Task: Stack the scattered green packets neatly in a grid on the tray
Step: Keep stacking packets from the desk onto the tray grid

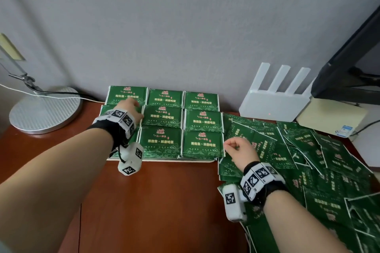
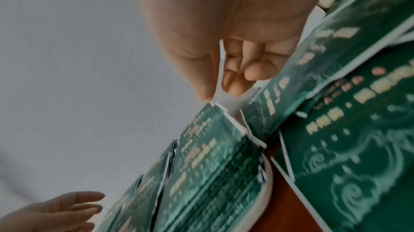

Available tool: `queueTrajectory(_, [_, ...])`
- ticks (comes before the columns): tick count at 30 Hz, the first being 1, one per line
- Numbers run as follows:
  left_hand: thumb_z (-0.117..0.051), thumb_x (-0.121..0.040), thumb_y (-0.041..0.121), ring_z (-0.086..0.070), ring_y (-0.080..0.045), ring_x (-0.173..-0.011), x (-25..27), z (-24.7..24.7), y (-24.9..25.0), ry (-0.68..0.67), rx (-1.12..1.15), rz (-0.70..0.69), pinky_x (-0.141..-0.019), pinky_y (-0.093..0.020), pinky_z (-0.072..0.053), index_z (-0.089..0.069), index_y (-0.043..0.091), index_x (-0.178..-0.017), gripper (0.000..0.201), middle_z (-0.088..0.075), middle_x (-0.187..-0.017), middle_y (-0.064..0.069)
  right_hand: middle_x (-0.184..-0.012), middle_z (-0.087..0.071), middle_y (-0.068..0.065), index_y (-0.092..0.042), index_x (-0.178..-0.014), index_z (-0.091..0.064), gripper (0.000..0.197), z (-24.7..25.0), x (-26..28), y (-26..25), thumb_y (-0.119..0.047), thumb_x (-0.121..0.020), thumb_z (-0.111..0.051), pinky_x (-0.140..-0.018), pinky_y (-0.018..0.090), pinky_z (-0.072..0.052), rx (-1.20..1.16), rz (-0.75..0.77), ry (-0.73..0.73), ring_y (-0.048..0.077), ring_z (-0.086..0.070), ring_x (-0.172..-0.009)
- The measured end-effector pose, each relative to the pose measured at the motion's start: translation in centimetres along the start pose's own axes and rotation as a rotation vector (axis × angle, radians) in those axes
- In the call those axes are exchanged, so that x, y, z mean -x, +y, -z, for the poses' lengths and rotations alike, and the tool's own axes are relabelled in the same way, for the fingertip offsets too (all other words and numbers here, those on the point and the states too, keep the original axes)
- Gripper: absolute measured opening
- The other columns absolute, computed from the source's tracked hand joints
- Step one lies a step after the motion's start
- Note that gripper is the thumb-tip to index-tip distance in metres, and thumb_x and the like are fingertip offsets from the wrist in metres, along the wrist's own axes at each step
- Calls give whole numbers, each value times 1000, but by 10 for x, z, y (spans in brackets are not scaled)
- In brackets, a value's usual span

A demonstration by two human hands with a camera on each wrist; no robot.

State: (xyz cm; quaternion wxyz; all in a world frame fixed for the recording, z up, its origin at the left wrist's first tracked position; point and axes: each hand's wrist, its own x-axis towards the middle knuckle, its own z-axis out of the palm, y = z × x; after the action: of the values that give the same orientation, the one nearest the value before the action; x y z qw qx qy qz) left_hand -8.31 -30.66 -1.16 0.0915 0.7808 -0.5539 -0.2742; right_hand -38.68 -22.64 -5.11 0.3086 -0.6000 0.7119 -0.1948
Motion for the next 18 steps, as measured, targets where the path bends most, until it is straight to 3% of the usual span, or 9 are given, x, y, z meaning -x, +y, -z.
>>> queueTrajectory(4, [-64, -84, 23, -53, -28, -112, 27, -2, 15, 50, -66, -106, -94, -40, -46, -40, 18, -135, 57, -34, -141, -11, -114, -51, -2, -21, -97, -61, 10, 28, 7, -4, -24, -91, -53, -92, 28, -42, 48, 28, 35, 12, -51, -94])
queueTrajectory(7, [-63, -84, 28, -52, -26, -114, 58, -10, 33, 29, -118, -201, -92, -37, -47, -40, 21, -136, 57, -30, -144, -8, -124, -48, 0, -24, -100, -60, 12, 57, 22, -8, -26, -90, -54, -91, 32, -46, 78, 53, 49, 13, -57, -91])
queueTrajectory(10, [-62, -85, 30, -46, -25, -121, 93, -27, 54, -59, -202, -312, -93, -35, -45, -44, 23, -132, 51, -31, -145, -6, -124, -44, 0, -22, -104, -61, 16, 89, 47, -1, -26, -90, -54, -84, 26, -44, 132, 59, 49, 11, -55, -87])
queueTrajectory(15, [-56, -88, 36, -45, -21, -124, 149, -69, 82, -231, -377, -493, -103, -40, -41, -51, 30, -126, 38, -37, -142, 0, -125, -54, 1, -19, -112, -59, 22, 133, 96, 36, -25, -92, -51, -88, 26, -42, 220, -13, 0, 15, -55, -101])
queueTrajectory(18, [-54, -91, 30, -48, -17, -121, 176, -100, 96, -354, -398, -551, -101, -32, -42, -55, 27, -123, 33, -45, -137, 3, -126, -57, 0, -17, -115, -58, 25, 143, 123, 66, -25, -93, -50, -92, 27, -42, 271, -83, -95, 16, -55, -109])
